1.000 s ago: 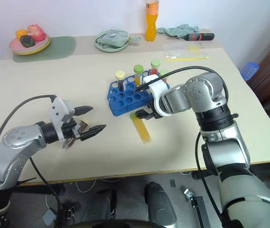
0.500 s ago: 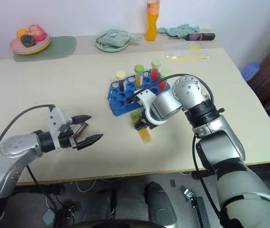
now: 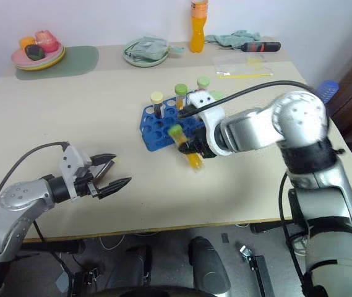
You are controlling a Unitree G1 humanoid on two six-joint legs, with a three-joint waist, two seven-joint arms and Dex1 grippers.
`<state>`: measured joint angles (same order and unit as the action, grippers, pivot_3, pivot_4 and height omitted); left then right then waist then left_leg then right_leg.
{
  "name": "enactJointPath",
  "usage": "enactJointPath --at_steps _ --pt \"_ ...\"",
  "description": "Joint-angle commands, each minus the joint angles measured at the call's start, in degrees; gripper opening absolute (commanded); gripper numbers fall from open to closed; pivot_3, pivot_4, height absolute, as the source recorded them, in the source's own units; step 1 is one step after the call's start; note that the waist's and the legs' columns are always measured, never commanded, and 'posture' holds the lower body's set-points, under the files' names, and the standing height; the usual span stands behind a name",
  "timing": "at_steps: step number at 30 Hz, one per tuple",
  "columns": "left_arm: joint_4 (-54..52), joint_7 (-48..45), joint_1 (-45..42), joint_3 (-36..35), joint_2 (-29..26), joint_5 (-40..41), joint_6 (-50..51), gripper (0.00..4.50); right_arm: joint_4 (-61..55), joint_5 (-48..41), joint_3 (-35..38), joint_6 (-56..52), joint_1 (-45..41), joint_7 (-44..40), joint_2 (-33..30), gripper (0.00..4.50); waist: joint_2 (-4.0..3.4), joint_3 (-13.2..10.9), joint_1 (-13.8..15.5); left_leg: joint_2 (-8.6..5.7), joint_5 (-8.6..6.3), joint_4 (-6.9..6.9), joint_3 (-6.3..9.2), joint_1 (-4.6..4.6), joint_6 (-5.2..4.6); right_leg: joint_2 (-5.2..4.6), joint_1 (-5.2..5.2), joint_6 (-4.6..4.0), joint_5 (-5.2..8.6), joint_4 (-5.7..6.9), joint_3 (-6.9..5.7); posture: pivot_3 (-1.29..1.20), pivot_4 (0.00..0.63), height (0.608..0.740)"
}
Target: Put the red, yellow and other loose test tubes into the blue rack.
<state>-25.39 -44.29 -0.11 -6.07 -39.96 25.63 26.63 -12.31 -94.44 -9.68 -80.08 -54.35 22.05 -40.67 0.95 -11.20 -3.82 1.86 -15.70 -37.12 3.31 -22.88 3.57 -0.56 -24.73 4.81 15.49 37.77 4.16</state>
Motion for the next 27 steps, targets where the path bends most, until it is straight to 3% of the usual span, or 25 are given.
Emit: enactJointPath --at_steps 1,3,6,9,16,27 --pt "-1.1 1.1 -1.9 -0.1 1.1 0.0 -0.7 4.5 -8.8 31.7 0.6 28.7 8.3 -14.8 -0.9 0.77 0.06 0.0 0.2 0.0 0.0 -0.02 0.01 0.0 0.0 -0.02 0.02 0.01 0.0 -0.02 -0.03 0.0 0.15 0.74" --pt "-0.7 1.4 -3.2 0.6 1.7 -0.1 -0.6 4.5 -8.4 43.0 -1.3 39.7 12.0 -20.8 1.0 0.77 0.04 0.0 0.4 -0.03 0.0 -0.08 -0.06 -0.01 0.01 -0.05 0.07 0.03 -0.01 -0.13 0.0 0.0 0.15 0.74" --pt "0.9 1.9 -6.3 1.7 3.8 -0.2 -1.3 4.5 0.1 59.1 -3.8 58.4 15.1 -22.0 10.8 0.77 0.06 0.0 0.2 -0.01 0.01 -0.09 -0.14 0.03 0.02 -0.03 0.07 0.06 -0.04 -0.14 0.07 0.0 0.15 0.74" --pt "1.9 1.8 -7.6 1.9 4.8 -0.5 -1.8 4.5 7.5 68.0 -4.0 68.0 16.3 -23.9 17.4 0.77 0.05 0.0 -0.1 -0.01 0.02 -0.03 -0.12 0.09 0.04 -0.01 0.06 0.05 -0.05 -0.02 0.09 0.0 0.15 0.74" --pt "3.8 0.7 -5.6 1.5 5.1 -1.4 -5.3 4.5 20.9 76.9 -1.5 78.5 17.6 -27.0 27.6 0.77 0.03 0.0 0.0 -0.03 0.03 -0.02 -0.13 0.09 0.06 -0.1 0.06 0.04 -0.05 0.02 0.09 0.0 0.15 0.74" --pt "4.1 0.4 -2.8 1.2 5.0 -1.7 -8.1 4.5 24.0 82.5 2.9 80.1 19.6 -30.1 30.7 0.77 0.03 0.0 0.1 -0.04 0.04 -0.02 -0.13 0.16 0.07 -0.1 0.06 0.03 -0.05 0.14 0.1 0.0 0.15 0.74"
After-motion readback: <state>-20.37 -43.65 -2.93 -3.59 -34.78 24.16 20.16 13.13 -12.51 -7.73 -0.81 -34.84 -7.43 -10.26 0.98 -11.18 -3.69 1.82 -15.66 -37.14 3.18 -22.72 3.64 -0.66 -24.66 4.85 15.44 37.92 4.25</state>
